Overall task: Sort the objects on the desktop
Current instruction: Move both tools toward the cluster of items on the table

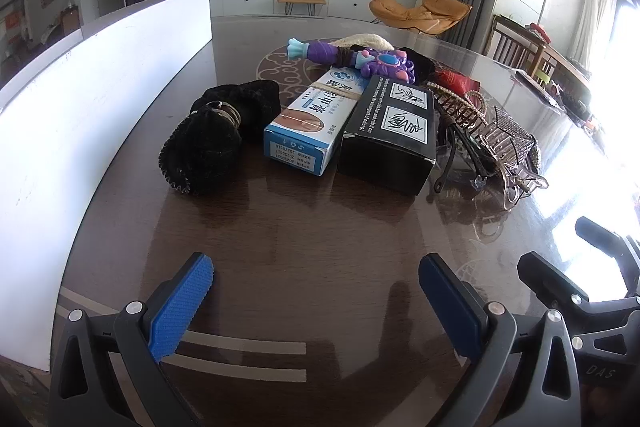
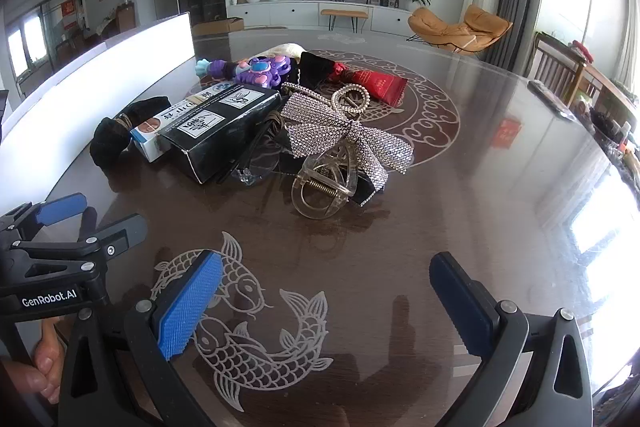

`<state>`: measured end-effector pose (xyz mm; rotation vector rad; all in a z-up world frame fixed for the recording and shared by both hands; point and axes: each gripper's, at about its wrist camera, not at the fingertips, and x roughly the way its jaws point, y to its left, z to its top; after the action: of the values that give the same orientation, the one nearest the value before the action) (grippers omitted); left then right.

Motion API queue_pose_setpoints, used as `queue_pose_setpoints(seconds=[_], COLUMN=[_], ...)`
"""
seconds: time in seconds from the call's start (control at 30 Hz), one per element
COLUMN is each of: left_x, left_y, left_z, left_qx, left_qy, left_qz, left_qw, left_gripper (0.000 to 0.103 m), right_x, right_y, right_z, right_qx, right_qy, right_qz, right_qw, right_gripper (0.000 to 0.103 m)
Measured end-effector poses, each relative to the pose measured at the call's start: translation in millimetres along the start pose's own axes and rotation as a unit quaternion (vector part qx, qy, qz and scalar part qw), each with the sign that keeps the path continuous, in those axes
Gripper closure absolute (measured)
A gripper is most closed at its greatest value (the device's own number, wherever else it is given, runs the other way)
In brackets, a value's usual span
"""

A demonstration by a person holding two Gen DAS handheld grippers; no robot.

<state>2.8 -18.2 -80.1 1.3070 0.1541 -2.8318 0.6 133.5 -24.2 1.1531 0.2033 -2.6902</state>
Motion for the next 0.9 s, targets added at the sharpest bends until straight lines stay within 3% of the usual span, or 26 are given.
queue_pose_setpoints(seconds=[0.53, 0.9], left_x=[8, 18], left_y=[-6, 4], left_z=[5, 21], left_qx=[0.032, 0.027], left_qy=[0.031, 0.056], left_qz=[0.028, 0.031], left_qw=[0.9986, 0.9976], left_gripper=[0.000, 0.000], right_x=[17, 39], right_y=[2, 5], right_z=[4, 14], right_qx=[0.001, -0.002], right_qy=[0.032, 0.070], right_qz=[0.005, 0.019], right_qw=[0.999, 0.997], right_gripper=[0.000, 0.000])
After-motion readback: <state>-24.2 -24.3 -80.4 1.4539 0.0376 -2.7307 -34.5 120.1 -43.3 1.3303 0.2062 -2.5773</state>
